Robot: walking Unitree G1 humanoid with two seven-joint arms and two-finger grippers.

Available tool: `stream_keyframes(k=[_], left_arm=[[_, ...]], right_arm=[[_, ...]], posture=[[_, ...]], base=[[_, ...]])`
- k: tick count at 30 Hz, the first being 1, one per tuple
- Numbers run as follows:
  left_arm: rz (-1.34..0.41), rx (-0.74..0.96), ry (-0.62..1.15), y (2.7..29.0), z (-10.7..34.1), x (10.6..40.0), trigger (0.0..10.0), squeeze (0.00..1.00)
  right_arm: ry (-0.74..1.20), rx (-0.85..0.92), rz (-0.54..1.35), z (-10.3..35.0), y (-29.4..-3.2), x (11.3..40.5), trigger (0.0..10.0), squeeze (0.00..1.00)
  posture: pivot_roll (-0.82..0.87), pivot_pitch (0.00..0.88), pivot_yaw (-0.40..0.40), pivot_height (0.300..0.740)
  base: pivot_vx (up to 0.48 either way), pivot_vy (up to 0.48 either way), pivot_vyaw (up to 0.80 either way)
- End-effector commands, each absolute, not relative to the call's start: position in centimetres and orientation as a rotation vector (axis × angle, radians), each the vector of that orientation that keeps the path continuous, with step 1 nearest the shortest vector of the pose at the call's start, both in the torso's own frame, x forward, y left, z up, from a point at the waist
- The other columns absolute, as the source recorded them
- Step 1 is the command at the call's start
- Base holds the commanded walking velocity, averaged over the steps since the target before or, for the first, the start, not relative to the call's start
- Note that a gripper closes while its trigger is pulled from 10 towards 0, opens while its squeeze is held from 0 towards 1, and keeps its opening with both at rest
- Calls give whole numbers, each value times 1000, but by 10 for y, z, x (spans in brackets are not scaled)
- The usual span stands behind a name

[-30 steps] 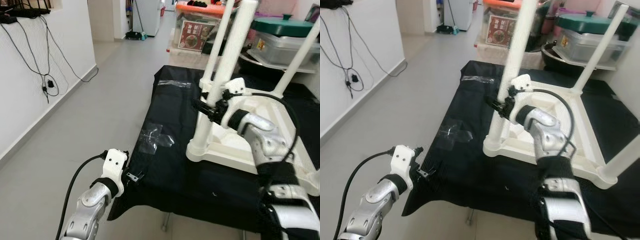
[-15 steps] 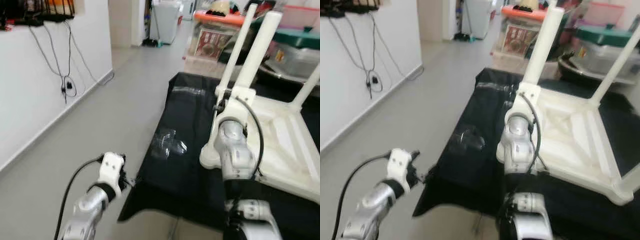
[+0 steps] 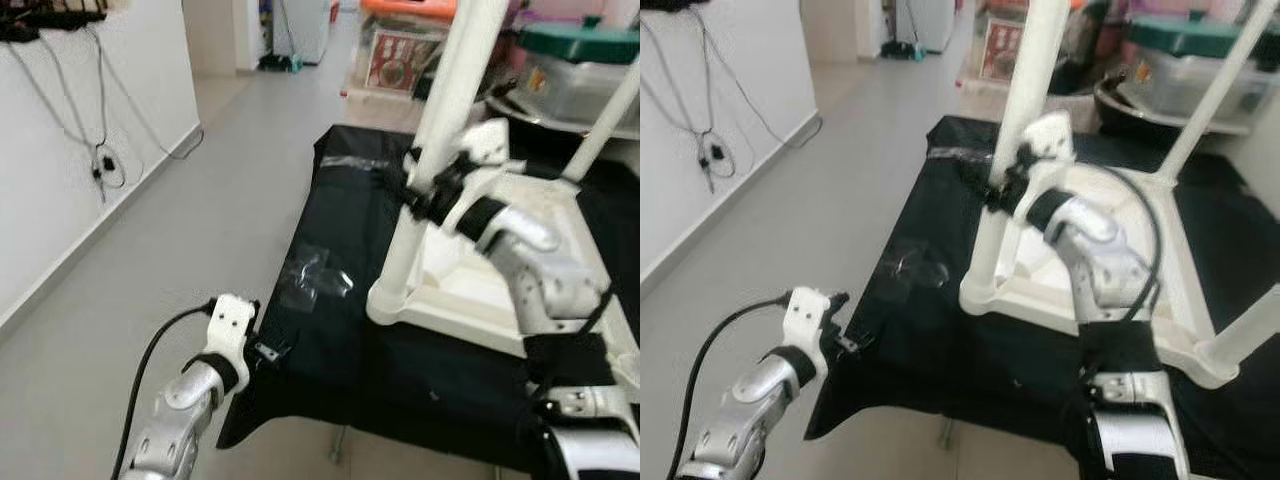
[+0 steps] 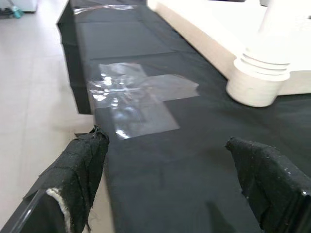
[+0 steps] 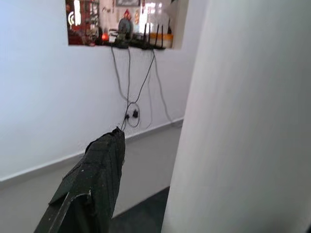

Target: Building children table

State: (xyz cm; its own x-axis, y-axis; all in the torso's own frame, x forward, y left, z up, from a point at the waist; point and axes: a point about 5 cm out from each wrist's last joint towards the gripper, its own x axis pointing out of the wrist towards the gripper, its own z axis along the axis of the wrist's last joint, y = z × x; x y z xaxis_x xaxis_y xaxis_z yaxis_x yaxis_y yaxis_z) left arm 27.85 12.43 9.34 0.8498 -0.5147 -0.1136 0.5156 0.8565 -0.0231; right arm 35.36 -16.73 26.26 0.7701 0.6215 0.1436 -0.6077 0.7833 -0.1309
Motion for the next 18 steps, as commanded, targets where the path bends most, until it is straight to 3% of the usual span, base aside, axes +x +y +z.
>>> stream_keyframes(k=[1, 4, 5, 8, 9, 10, 12, 13, 15, 16, 17, 18], left_arm=[[-536, 7, 124, 126, 92, 277, 10000, 0], [-536, 7, 124, 126, 92, 277, 10000, 0], [-530, 8, 128, 128, 90, 276, 10000, 0], [-528, 5, 129, 128, 90, 275, 10000, 0], [-526, 5, 129, 128, 90, 274, 10000, 0], [-526, 5, 129, 128, 90, 274, 10000, 0], [-526, 4, 129, 128, 90, 273, 10000, 0], [-525, 10, 132, 130, 89, 272, 10000, 0], [-525, 10, 132, 130, 89, 272, 10000, 0], [-525, 14, 135, 131, 89, 272, 10000, 0], [-522, 14, 135, 132, 89, 272, 10000, 0], [-522, 14, 135, 132, 89, 272, 10000, 0]], right_arm=[[-156, -66, 803, 250, -144, 358, 2863, 0], [-156, -66, 803, 250, -144, 358, 2863, 0], [-132, -31, 828, 245, -137, 362, 0, 0], [-85, -13, 741, 237, -134, 370, 0, 0], [32, 2, 473, 224, -142, 385, 0, 0], [32, 2, 473, 224, -142, 385, 0, 0], [173, 29, -183, 193, -182, 384, 0, 0], [202, 58, -375, 180, -191, 370, 0, 0], [202, 58, -375, 180, -191, 370, 0, 0], [209, 83, -465, 173, -195, 360, 3882, 0], [220, 82, -424, 164, -177, 344, 10000, 0], [220, 82, -424, 164, -177, 344, 10000, 0]], posture=[[21, 0, -97, 740], [21, 0, -97, 740], [20, 0, -99, 740], [38, 0, -107, 740], [39, 0, -103, 740], [39, 0, -103, 740], [35, 0, -102, 740], [37, 0, -104, 740], [37, 0, -104, 740], [37, 0, -104, 740], [24, 0, -96, 740], [24, 0, -96, 740]], base=[[0, 0, 0], [0, 0, 0], [0, 0, 0], [0, 0, 0], [0, 0, 0], [0, 0, 0], [0, 0, 0], [0, 0, 0], [0, 0, 0], [0, 0, 0], [0, 0, 0], [0, 0, 0]])
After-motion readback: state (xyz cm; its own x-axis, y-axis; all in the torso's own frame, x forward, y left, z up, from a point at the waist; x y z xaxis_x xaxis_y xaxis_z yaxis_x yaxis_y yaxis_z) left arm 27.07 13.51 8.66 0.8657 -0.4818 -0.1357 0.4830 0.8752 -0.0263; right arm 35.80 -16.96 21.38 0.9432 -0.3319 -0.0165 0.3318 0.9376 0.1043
